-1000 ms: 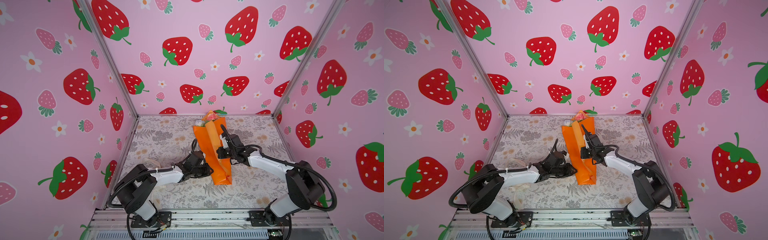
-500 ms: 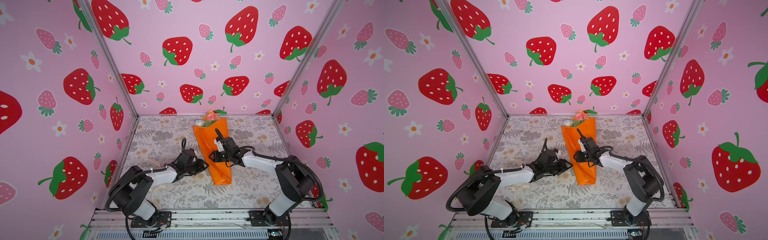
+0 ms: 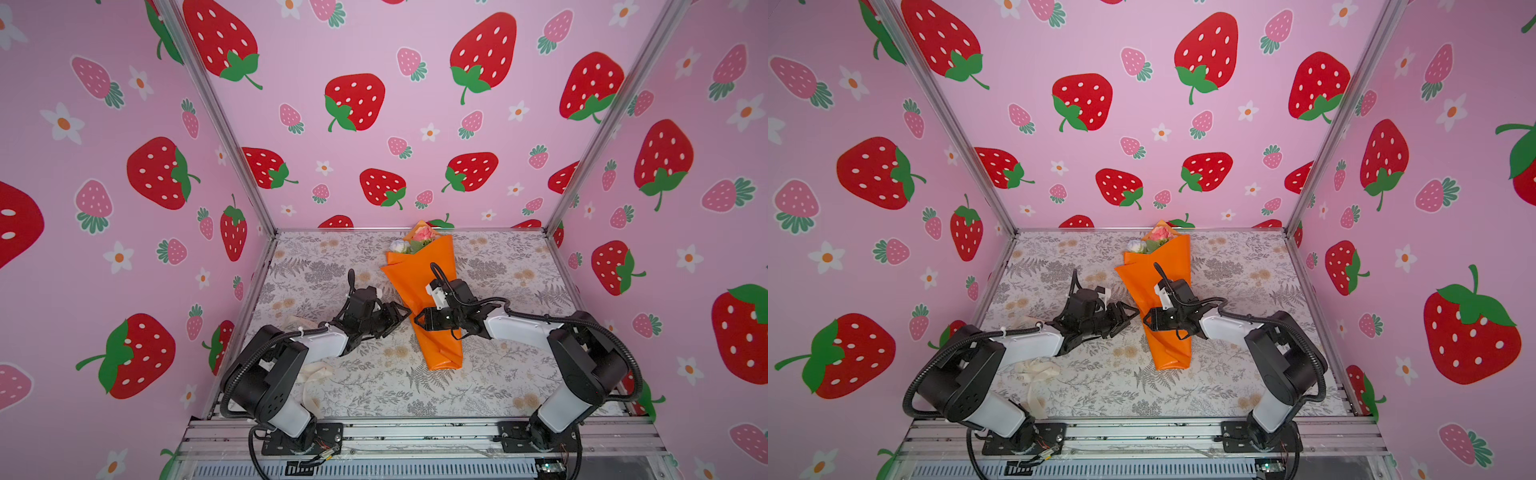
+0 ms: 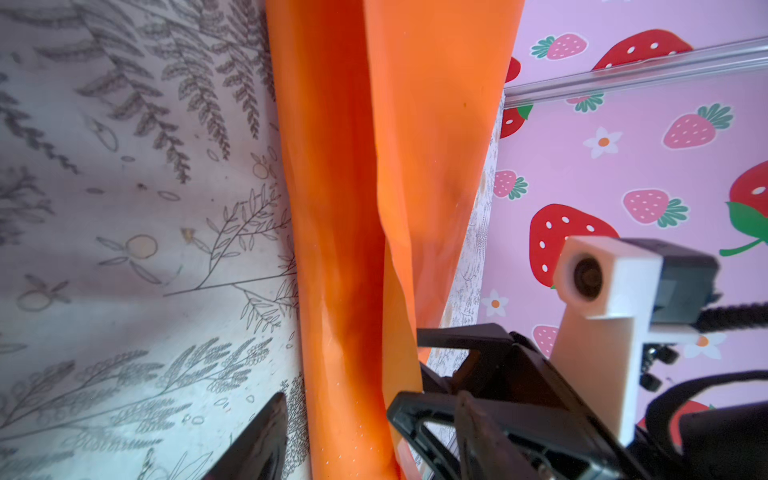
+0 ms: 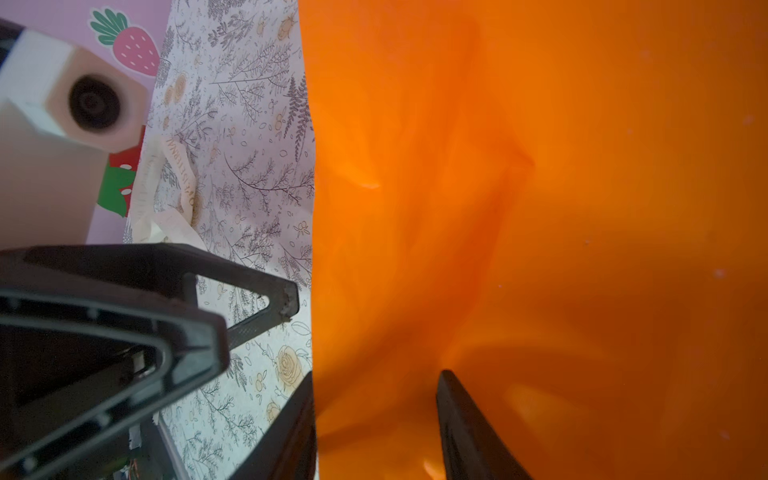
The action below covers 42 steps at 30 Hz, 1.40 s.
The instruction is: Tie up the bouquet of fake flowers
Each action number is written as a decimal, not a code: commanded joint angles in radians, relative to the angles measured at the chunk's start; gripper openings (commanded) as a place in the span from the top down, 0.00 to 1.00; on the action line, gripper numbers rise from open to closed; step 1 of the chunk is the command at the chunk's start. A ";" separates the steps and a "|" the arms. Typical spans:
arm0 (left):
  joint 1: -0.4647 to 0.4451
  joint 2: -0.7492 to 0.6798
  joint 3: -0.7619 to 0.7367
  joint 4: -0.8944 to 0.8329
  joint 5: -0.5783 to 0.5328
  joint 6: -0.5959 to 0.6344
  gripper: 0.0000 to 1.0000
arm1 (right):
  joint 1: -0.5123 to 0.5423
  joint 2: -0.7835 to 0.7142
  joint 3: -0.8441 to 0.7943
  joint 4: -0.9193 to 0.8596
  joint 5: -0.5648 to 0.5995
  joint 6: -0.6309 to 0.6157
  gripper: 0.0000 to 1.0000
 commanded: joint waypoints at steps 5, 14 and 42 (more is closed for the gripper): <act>0.016 0.122 0.121 0.078 0.044 -0.040 0.35 | 0.008 -0.019 -0.021 0.036 -0.018 0.014 0.52; 0.020 0.244 0.212 0.043 0.075 -0.015 0.71 | 0.005 -0.124 -0.035 0.011 -0.012 0.029 0.52; 0.052 0.275 0.194 -0.017 0.104 0.051 0.89 | -0.063 -0.289 -0.458 0.145 -0.247 0.146 0.84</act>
